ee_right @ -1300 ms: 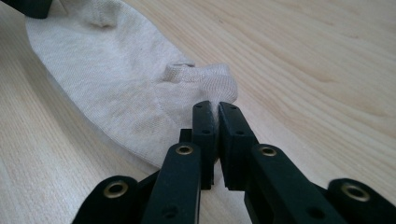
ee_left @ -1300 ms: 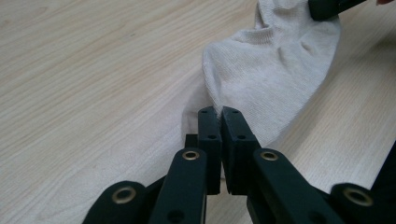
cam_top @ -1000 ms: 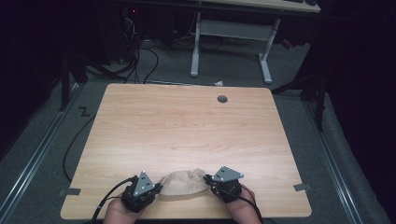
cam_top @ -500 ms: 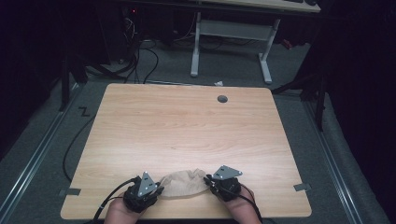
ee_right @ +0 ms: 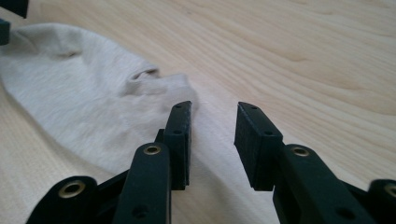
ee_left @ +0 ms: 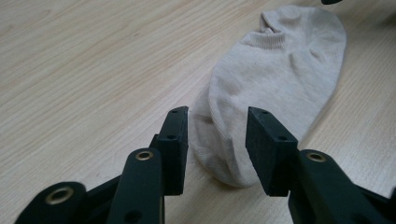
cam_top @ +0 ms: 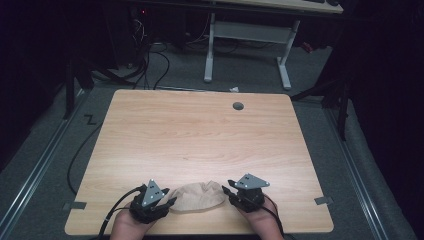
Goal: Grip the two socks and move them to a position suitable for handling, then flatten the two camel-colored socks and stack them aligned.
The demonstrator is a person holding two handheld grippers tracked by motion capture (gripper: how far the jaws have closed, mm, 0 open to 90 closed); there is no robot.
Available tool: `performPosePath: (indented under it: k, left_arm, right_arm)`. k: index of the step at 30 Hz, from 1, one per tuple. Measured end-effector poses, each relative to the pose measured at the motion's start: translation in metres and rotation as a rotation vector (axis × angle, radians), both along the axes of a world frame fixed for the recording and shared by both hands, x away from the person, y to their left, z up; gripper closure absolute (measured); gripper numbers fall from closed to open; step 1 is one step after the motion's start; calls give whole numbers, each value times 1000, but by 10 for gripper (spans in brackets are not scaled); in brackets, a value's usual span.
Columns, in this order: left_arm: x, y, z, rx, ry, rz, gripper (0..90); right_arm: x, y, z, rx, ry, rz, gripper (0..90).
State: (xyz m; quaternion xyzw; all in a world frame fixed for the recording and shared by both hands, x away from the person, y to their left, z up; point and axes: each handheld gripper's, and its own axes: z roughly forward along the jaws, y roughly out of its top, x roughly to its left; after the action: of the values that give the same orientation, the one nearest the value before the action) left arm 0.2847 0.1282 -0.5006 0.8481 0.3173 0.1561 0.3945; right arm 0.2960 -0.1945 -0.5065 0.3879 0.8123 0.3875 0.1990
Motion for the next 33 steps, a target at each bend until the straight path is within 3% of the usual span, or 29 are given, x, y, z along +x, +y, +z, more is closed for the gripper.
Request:
performPosePath:
  k: [7,13,18,24,29,33]
  left_arm:
    - [11,14,3,-26,-9,38,572]
    - [37,41,0,-46,-13,115,550]
    - [53,62,-4,-16,-19,164,503]
    - [70,85,-10,-18,24,254,494]
    - [74,87,-12,-30,34,272,494]
    - [74,79,-11,-17,10,250,491]
  right_arm:
    - [7,-15,1,25,-18,-69,628]
    - [14,-27,-1,28,-31,-121,596]
    - [22,-42,-9,12,-38,-176,576]
    - [27,-67,-16,5,-25,-267,567]
    - [24,-79,-17,20,-24,-303,563]
    - [22,-81,-18,23,-16,-309,562]
